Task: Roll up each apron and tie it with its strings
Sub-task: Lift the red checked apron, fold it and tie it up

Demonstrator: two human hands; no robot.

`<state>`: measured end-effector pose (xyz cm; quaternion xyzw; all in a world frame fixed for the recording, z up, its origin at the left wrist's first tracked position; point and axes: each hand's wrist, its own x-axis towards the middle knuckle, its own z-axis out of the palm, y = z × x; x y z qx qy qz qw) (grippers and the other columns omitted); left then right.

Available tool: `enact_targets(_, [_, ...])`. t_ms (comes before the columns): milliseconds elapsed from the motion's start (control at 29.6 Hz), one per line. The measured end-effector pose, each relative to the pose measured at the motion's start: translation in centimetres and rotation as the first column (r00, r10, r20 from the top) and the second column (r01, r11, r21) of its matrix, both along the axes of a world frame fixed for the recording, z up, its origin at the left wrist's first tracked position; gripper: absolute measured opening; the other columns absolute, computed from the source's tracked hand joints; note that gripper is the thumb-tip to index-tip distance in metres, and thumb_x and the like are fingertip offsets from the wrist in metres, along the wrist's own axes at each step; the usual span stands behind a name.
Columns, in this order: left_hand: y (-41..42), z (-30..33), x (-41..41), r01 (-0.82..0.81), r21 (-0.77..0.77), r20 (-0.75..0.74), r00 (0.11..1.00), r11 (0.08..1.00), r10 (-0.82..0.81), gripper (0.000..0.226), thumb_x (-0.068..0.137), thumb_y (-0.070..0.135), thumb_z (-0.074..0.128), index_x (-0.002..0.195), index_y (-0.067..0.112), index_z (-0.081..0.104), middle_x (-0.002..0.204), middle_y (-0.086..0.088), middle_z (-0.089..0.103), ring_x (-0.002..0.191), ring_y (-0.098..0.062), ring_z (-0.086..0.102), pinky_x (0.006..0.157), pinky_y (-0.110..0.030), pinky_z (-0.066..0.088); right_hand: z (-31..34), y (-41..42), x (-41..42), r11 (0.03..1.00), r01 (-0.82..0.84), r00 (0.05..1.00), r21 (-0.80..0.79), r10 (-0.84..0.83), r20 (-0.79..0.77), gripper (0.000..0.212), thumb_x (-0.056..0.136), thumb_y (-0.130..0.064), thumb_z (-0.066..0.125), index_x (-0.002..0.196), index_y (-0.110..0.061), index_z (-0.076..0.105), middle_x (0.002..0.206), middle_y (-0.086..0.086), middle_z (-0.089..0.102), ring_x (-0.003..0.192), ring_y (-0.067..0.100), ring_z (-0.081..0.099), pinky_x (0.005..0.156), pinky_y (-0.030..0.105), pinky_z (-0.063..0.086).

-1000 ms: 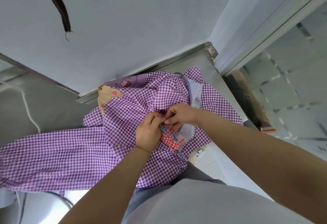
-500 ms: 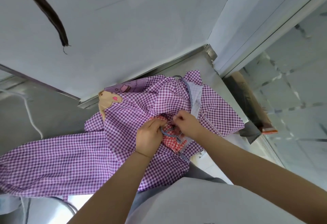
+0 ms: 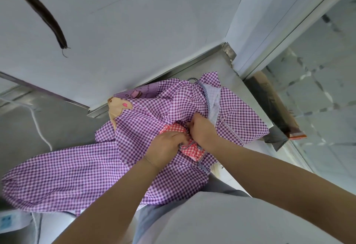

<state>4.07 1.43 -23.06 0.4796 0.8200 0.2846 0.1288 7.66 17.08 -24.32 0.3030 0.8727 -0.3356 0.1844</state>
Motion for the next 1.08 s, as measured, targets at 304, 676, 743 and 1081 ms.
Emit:
enact_targets(304, [2.4, 0.9, -0.6, -0.354, -0.216, 0.515, 0.750, 0.910, 0.415, 0.022, 0.091, 0.006, 0.057, 0.106, 0.021, 0.050, 0.077, 0.011, 0.066, 0.067, -0.006, 0.061, 0.063, -0.023, 0.051, 0.9, 0.2, 1.5, 0.984, 0.096, 0.990, -0.149, -0.110, -0.090, 0.014, 0.100, -0.024, 0.046, 0.093, -0.013, 0.051, 0.083, 0.004, 0.062, 0.074, 0.023, 0.059, 0.067, 0.035, 0.048])
enact_targets(676, [2.9, 1.3, -0.4, -0.332, -0.358, 0.415, 0.781, 0.873, 0.467, 0.013, 0.090, 0.023, 0.064, 0.083, 0.021, 0.054, 0.070, 0.001, 0.060, 0.061, -0.012, 0.052, 0.059, -0.026, 0.043, 3.3, 0.5, 4.0, 0.700, 0.391, 0.901, -0.598, -0.425, 0.092, 0.040, 0.091, -0.036, 0.062, 0.094, 0.004, 0.063, 0.080, 0.009, 0.063, 0.073, 0.019, 0.058, 0.076, 0.036, 0.053])
enact_targets(743, [2.8, 1.6, -0.4, -0.274, -0.339, 0.354, 0.849, 0.900, 0.392, 0.005, 0.094, 0.018, 0.057, 0.095, 0.017, 0.062, 0.084, 0.000, 0.067, 0.073, -0.015, 0.059, 0.066, -0.025, 0.044, 3.7, 0.4, 3.9, 0.682, 0.396, 0.895, -0.615, -0.438, 0.090, 0.036, 0.090, -0.037, 0.063, 0.079, -0.002, 0.061, 0.068, 0.004, 0.058, 0.062, 0.013, 0.052, 0.064, 0.028, 0.049])
enact_targets(1081, [2.0, 1.6, 0.6, -0.232, -0.287, 0.269, 0.912, 0.929, 0.311, 0.018, 0.092, 0.007, 0.051, 0.100, 0.013, 0.066, 0.091, -0.002, 0.069, 0.077, -0.015, 0.058, 0.068, -0.027, 0.046, 4.1, 0.2, 3.4, 0.832, 0.309, 0.932, -0.462, -0.362, -0.029, 0.044, 0.101, -0.041, 0.041, 0.077, -0.008, 0.059, 0.068, 0.004, 0.059, 0.060, 0.015, 0.052, 0.062, 0.028, 0.046])
